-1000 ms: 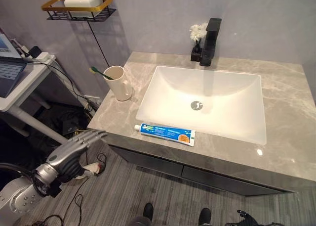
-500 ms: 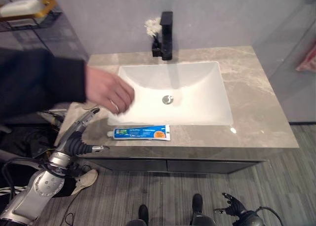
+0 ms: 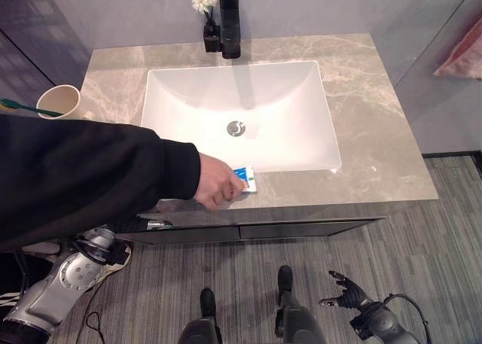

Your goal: Put brush and paste in cup on sink, flatten towel.

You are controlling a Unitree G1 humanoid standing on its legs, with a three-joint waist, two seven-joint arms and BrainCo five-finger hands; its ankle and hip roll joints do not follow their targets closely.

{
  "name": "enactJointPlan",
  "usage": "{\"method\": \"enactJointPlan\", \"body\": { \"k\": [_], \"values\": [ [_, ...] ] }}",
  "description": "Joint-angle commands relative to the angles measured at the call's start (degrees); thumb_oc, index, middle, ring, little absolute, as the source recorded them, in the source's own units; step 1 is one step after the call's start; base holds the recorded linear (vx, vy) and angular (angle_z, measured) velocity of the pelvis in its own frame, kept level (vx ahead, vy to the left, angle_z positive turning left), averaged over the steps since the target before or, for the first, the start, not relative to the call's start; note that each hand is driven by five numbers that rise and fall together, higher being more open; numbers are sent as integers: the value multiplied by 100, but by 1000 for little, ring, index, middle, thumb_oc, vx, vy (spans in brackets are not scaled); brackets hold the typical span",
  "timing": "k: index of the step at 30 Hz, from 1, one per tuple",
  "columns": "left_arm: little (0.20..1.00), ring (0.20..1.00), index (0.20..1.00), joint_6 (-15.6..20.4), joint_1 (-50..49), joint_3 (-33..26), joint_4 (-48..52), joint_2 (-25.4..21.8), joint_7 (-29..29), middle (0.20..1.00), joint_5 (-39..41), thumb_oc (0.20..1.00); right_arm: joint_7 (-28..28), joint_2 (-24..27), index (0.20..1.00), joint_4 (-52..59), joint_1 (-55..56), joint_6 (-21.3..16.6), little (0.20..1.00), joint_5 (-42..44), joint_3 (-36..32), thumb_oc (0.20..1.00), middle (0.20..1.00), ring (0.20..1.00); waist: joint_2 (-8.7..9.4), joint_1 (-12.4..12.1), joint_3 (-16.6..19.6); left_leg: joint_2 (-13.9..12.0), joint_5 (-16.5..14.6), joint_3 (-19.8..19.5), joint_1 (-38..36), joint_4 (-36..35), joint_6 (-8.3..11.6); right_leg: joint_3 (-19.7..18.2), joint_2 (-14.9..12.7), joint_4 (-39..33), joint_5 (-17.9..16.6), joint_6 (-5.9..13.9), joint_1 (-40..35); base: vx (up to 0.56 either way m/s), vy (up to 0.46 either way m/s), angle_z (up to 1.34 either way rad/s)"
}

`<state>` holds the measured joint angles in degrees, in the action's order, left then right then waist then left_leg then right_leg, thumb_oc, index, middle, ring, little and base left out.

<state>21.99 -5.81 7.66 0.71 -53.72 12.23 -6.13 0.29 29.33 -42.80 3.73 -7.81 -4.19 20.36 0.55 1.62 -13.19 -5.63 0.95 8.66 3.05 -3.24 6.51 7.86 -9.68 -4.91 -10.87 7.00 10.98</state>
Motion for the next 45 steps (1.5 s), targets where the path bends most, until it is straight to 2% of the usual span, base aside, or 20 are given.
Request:
{"method": "enactJointPlan", "body": {
  "k": [1, 9, 10, 11, 13, 29, 38, 39, 40, 41, 45],
  "values": [
    [1000, 1000, 1000, 71, 93, -80, -82, -117, 54, 1000, 70, 1000, -41, 154, 1000, 226, -33, -162, 1000, -24, 94, 1000, 1000, 1000, 151, 50, 133, -91, -270, -190, 506, 848, -32, -154, -500, 1052, 634, 560, -9, 0, 0, 0],
    [1000, 1000, 1000, 41, 159, 2, -150, -10, 70, 1000, 79, 1000, -76, 118, 1000, 131, -77, -156, 1000, -83, 189, 1000, 1000, 1000, 192, 47, 140, -130, -270, -179, 498, 837, -14, -190, -452, 1075, 692, 543, 20, 4, -1, 0],
    [473, 473, 473, 32, 183, 40, -149, 30, 80, 473, 68, 473, -79, 126, 1000, 196, -54, -156, 1000, -85, 182, 1000, 1000, 1000, 207, 68, 143, -140, -277, -168, 485, 837, -10, -194, -434, 1088, 697, 537, 25, 0, 0, 0],
    [448, 448, 448, 32, 185, 43, -151, 31, 81, 448, 67, 448, -79, 128, 1000, 198, -52, -155, 1000, -85, 181, 1000, 1000, 1000, 206, 66, 143, -140, -277, -167, 484, 837, -10, -196, -434, 1088, 698, 537, 25, 0, 0, 0],
    [200, 200, 200, 25, 221, 91, -149, 77, 111, 200, 34, 200, -108, 114, 1000, 167, -64, -151, 1000, -103, 201, 1000, 1000, 1000, 219, 74, 151, -152, -273, -149, 462, 816, -9, -201, -417, 1072, 690, 538, 19, 15, -6, -1],
    [200, 200, 200, 41, 197, -236, 277, 444, 316, 200, 266, 200, -164, -123, 1000, -441, 96, -51, 1000, -306, 256, 1000, 1000, 1000, 161, 90, 649, -156, -158, -41, 16, 286, 21, -180, -394, 756, 665, 539, -309, 48, -8, -5],
    [200, 200, 200, 21, 176, -176, 326, 377, 248, 200, 111, 200, -171, -173, 1000, -604, 154, -38, 1000, -308, 229, 1000, 1000, 1000, 117, 100, 821, -146, -131, -22, -173, 130, 37, -145, -367, 643, 680, 542, -503, 18, -8, 1],
    [347, 347, 347, 10, 169, -169, 330, 387, 247, 347, 111, 347, -177, -185, 1000, -612, 163, -31, 1000, -308, 218, 1000, 1000, 1000, 113, 99, 846, -147, -126, -19, -198, 103, 39, -132, -363, 621, 679, 539, -534, 0, 0, 0],
    [771, 771, 771, 6, 148, -171, 331, 393, 248, 771, 97, 771, -186, -197, 1000, -603, 177, -31, 1000, -298, 209, 1000, 1000, 1000, 111, 100, 864, -147, -127, -21, -216, 94, 39, -133, -361, 607, 675, 540, -556, 0, 0, 0],
    [1000, 1000, 1000, 0, 133, -176, 345, 386, 240, 1000, 91, 1000, -189, -199, 1000, -609, 191, -34, 1000, -288, 197, 1000, 1000, 1000, 102, 101, 882, -148, -125, -22, -225, 90, 38, -124, -361, 598, 673, 540, -568, 0, 0, 0],
    [1000, 1000, 1000, -49, 127, -205, 430, 352, 154, 1000, 80, 1000, -174, -277, 1000, -787, 181, -3, 1000, -283, 225, 1000, 1000, 1000, 71, 84, 975, -139, -113, -36, -282, 53, 40, -76, -360, 524, 683, 533, -685, 0, 0, 0]
  ]
}}
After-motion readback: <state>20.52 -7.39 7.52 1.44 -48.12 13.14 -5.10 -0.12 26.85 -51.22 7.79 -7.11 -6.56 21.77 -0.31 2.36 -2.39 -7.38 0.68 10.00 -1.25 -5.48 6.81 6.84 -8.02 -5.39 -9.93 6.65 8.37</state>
